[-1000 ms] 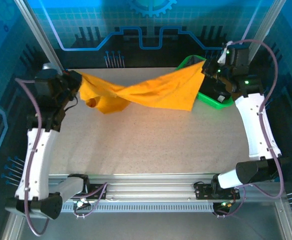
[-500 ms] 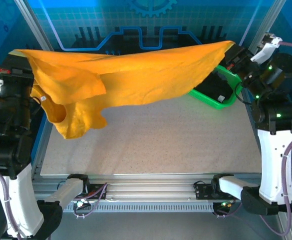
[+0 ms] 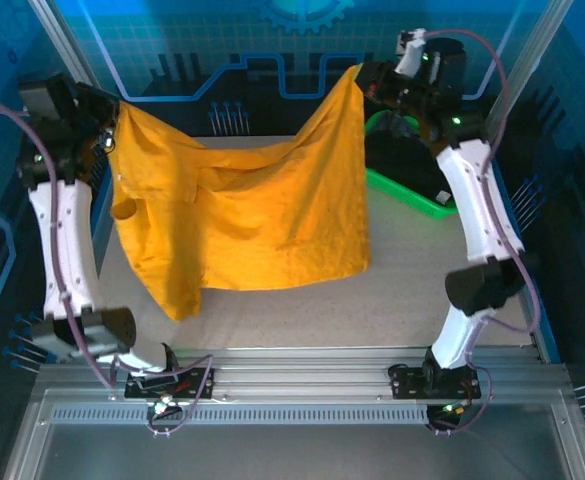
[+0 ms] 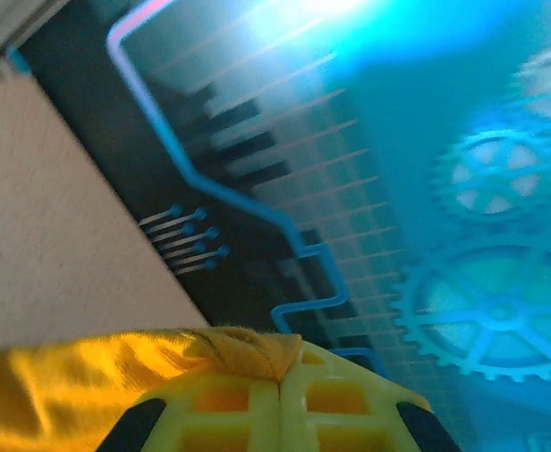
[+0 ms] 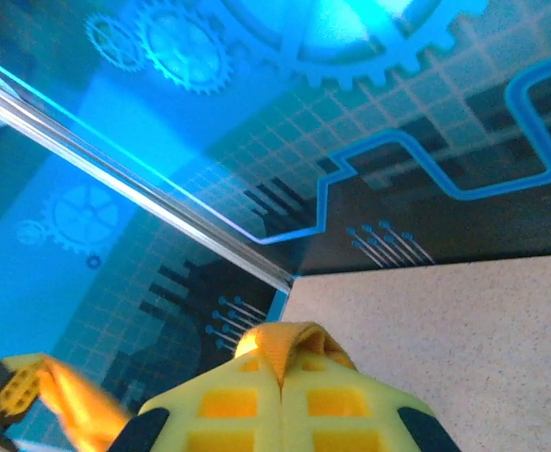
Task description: Fold and stack the t-shirts
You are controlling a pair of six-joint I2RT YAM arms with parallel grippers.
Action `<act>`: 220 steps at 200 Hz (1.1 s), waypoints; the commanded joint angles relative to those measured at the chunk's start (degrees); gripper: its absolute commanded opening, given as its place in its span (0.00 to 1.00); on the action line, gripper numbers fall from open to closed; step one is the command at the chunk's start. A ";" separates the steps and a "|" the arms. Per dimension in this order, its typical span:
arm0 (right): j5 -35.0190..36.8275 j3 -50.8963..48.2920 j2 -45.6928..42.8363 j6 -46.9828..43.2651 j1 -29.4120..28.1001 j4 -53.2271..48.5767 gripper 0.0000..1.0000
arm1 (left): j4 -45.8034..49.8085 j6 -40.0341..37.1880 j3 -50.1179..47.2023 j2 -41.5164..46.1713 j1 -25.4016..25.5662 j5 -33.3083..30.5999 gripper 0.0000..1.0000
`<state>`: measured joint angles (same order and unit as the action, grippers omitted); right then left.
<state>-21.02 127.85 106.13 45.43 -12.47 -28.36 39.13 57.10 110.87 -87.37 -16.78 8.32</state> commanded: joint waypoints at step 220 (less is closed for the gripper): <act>20.75 -65.77 -20.82 -3.08 0.35 -13.29 0.50 | 14.88 -4.43 -72.21 39.13 3.71 1.59 0.63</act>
<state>-1.89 63.33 87.70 44.66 -10.96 -41.74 50.72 56.40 42.28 -53.74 -13.58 11.16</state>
